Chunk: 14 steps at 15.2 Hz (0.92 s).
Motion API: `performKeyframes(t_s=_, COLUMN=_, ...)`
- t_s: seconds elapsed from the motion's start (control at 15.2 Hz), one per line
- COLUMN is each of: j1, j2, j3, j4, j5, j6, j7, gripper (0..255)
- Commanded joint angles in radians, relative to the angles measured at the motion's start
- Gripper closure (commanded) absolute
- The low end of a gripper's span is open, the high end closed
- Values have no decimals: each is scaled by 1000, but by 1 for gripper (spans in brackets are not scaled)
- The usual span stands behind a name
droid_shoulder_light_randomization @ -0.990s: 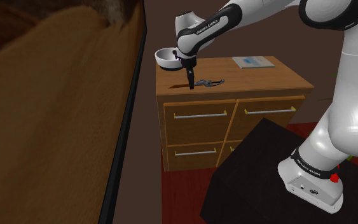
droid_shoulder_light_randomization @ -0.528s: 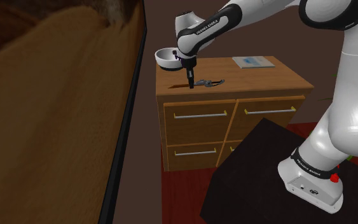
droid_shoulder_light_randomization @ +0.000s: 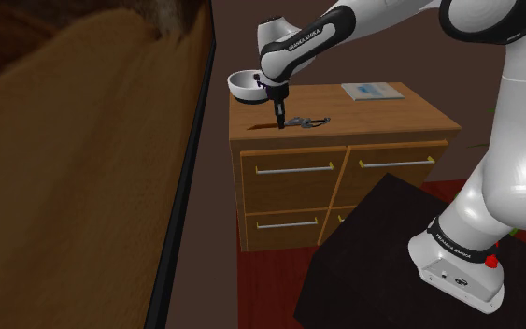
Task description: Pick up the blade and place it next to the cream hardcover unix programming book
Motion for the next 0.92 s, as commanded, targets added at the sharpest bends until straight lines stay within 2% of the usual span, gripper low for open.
performKeyframes(t_s=0.0, j1=0, j2=-6, j3=0, j4=5, j5=0, j6=-11, j7=-1, gripper=255)
performKeyframes(t_s=0.86, j1=2, j2=-74, j3=-1, j4=88, j5=0, j6=-162, j7=-12, gripper=255)
